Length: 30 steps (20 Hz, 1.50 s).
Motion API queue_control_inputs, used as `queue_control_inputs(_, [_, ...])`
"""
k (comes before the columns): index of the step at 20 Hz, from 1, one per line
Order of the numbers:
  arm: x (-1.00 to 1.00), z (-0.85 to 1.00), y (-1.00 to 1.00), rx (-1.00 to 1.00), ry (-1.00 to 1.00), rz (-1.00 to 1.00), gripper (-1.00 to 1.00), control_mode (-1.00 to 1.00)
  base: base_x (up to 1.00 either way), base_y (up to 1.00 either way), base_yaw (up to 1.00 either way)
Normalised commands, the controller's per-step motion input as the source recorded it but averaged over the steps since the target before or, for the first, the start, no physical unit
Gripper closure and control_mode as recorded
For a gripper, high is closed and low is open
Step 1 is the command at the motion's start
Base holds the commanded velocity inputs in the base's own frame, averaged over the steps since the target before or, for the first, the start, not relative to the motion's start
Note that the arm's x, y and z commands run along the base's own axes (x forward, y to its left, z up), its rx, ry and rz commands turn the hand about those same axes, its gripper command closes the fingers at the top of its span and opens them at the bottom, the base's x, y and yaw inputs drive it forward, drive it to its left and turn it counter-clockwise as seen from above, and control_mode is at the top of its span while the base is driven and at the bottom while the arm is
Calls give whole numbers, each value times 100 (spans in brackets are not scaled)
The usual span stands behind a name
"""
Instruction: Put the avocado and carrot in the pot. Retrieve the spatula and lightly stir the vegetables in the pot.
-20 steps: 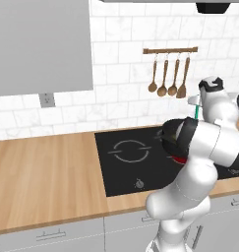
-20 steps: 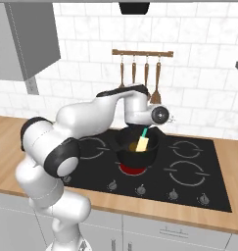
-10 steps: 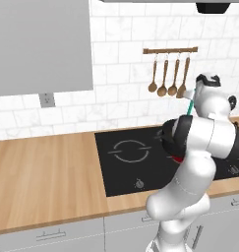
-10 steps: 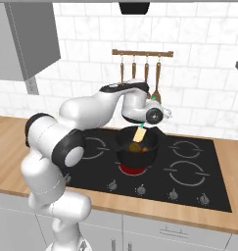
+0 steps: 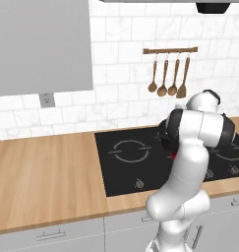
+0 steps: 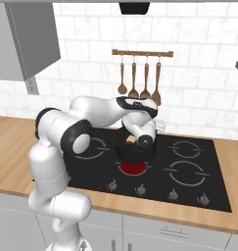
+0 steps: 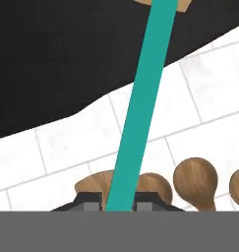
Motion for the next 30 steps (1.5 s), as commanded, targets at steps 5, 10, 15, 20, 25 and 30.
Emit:
queue_control_inputs(5, [-14, -9, -40, -11, 7, -1, 100, -100, 0, 0, 0])
queue_control_inputs(10, [-55, 0, -57, -16, 16, -7, 100, -100, 0, 0, 0])
queue_control_inputs(15, [-51, 0, -38, -11, 10, -8, 100, -100, 0, 0, 0])
queue_control_inputs(20, [-23, 0, -12, -9, 14, -2, 100, -100, 0, 0, 0])
queue_control_inputs(25, [19, -9, 32, -4, 5, 0, 100, -100, 0, 0, 0])
queue_control_inputs(30, [4, -23, 98, -6, -8, -2, 100, -100, 0, 0, 0])
